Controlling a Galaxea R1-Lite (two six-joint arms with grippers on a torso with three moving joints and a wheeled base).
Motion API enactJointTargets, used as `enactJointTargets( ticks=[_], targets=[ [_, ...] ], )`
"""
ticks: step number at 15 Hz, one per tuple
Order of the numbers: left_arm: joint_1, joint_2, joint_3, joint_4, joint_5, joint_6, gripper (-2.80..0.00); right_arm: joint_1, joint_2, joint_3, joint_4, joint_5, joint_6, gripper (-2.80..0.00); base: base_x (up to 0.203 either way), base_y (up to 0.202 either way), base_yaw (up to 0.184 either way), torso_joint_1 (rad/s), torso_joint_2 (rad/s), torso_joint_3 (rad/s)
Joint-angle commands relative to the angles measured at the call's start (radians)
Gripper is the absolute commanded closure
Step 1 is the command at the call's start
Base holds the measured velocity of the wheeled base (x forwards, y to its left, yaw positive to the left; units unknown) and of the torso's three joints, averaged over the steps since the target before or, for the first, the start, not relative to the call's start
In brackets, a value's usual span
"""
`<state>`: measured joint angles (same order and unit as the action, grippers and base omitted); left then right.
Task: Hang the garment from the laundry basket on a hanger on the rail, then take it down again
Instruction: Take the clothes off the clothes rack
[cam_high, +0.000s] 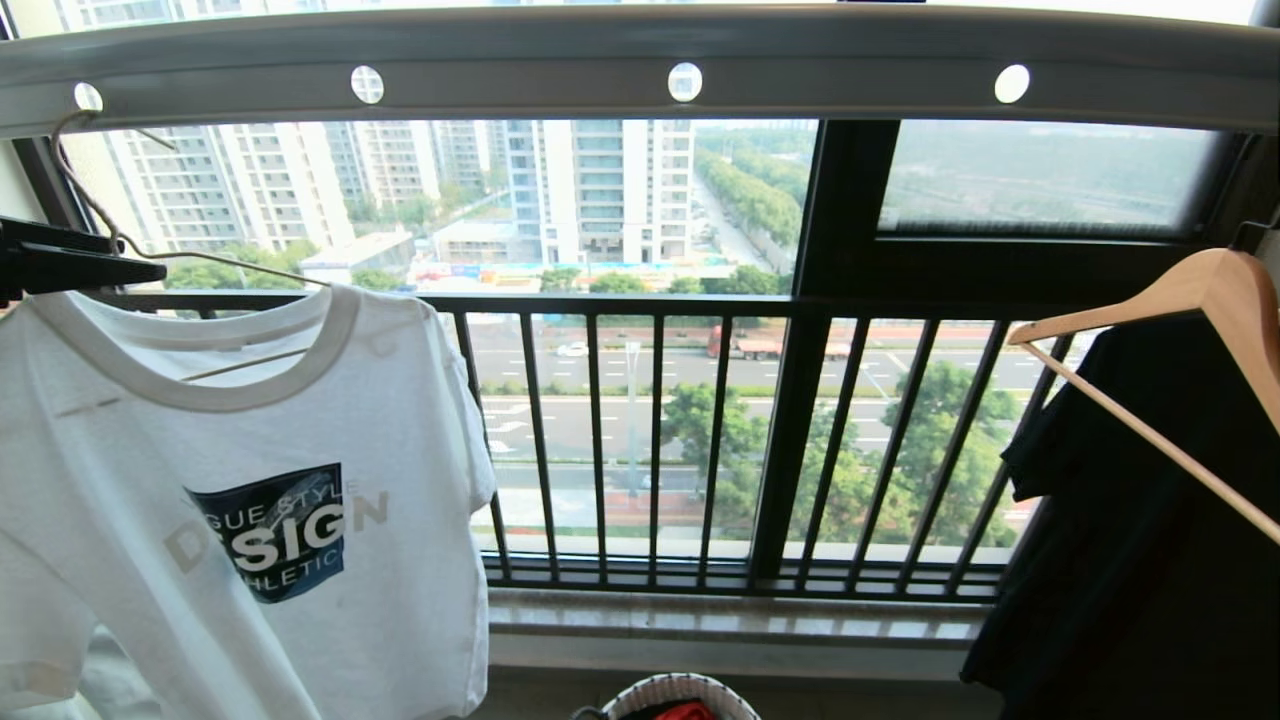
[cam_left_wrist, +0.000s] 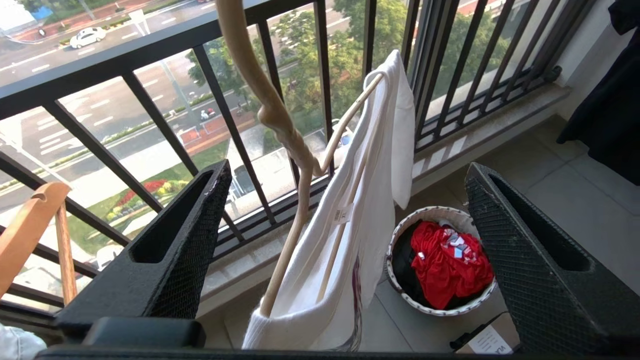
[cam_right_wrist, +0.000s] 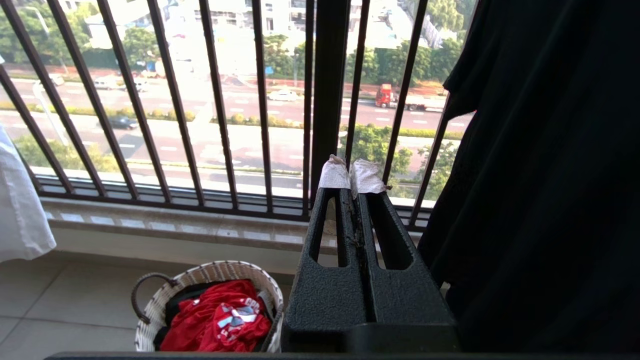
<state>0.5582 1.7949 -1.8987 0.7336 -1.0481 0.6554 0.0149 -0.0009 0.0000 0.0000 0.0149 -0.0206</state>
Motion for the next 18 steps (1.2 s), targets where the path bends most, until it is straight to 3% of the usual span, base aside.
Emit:
enactJointTargets(
  ticks=[1,4,6,9,10,18],
  targets=[
    [-0.028,0.007,-0.001,0.003,-0.003,-0.004,-2.80,0.000,0.001,0.000,0.000,0.000,-0.001,0.00,0.000,0.000,0.000,0.000,0.00,0.000],
    [-0.037,0.026,-0.005,0.001,0.013,-0.002,-2.80,0.000,0.001,0.000,0.000,0.000,-0.001,0.00,0.000,0.000,0.000,0.000,0.00,0.000],
    [-0.052,0.042,-0.017,0.001,0.071,-0.002,-2.80,0.000,0.001,0.000,0.000,0.000,-0.001,0.00,0.000,0.000,0.000,0.000,0.00,0.000],
    [-0.064,0.044,-0.017,0.001,0.077,-0.005,-2.80,0.000,0.001,0.000,0.000,0.000,-0.001,0.00,0.000,0.000,0.000,0.000,0.00,0.000],
    [-0.067,0.047,-0.017,0.001,0.076,-0.004,0.00,0.000,0.001,0.000,0.000,0.000,-0.001,0.00,0.000,0.000,0.000,0.000,0.00,0.000],
    [-0.070,0.034,-0.023,0.001,0.074,-0.008,0.00,0.000,0.001,0.000,0.000,0.000,-0.001,0.00,0.000,0.000,0.000,0.000,0.00,0.000]
  ],
)
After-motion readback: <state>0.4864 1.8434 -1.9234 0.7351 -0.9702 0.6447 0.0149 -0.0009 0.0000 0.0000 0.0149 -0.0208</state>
